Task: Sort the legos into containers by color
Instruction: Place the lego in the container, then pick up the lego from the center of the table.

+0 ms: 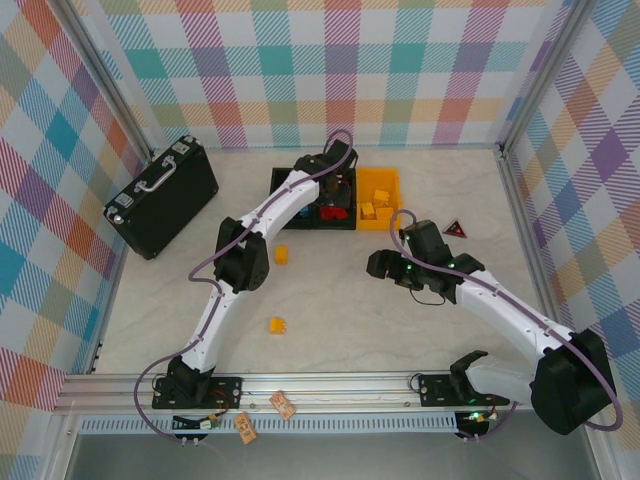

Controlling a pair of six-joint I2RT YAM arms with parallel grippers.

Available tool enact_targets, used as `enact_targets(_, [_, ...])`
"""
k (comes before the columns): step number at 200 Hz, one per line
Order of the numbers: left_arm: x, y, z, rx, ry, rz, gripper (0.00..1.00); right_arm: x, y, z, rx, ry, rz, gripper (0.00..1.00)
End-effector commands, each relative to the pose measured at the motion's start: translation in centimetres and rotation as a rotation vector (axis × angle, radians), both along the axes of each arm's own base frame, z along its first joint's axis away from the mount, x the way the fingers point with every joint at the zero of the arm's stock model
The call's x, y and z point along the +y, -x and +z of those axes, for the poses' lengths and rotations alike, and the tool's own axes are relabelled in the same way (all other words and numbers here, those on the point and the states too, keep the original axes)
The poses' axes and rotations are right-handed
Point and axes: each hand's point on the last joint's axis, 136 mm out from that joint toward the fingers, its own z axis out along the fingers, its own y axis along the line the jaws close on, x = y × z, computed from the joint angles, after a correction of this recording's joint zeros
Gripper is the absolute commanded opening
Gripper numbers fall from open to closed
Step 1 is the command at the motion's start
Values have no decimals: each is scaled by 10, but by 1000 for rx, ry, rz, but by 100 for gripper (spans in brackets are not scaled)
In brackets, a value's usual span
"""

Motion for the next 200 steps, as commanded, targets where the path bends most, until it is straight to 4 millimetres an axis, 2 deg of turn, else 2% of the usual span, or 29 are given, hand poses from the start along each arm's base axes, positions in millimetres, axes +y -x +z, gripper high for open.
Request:
enact_targets(1, [-4,7,35,-32,27,-22,53,-2,3,0,9,-14,-10,75])
enact_targets(30, [-10,26,60,-53,50,-49,53,-2,3,3,-2,-12,1,75])
enact_targets(53, [-7,46,77,-70,72,-66,53,1,4,6,-4,-18,21,75])
enact_targets(105, [25,101,83,-56,123,-57,55,20,10,21,-28,-74,145,74])
enact_targets(134, [53,133,75,-38,114,-27,56,38,16,25,-35,-74,221,74])
enact_targets(168, [91,171,55,7,98,39,56,57,21,14,-13,-40,276,73])
enact_targets(200, [112,200,33,59,111,88,59,66,19,4,8,-52,276,73])
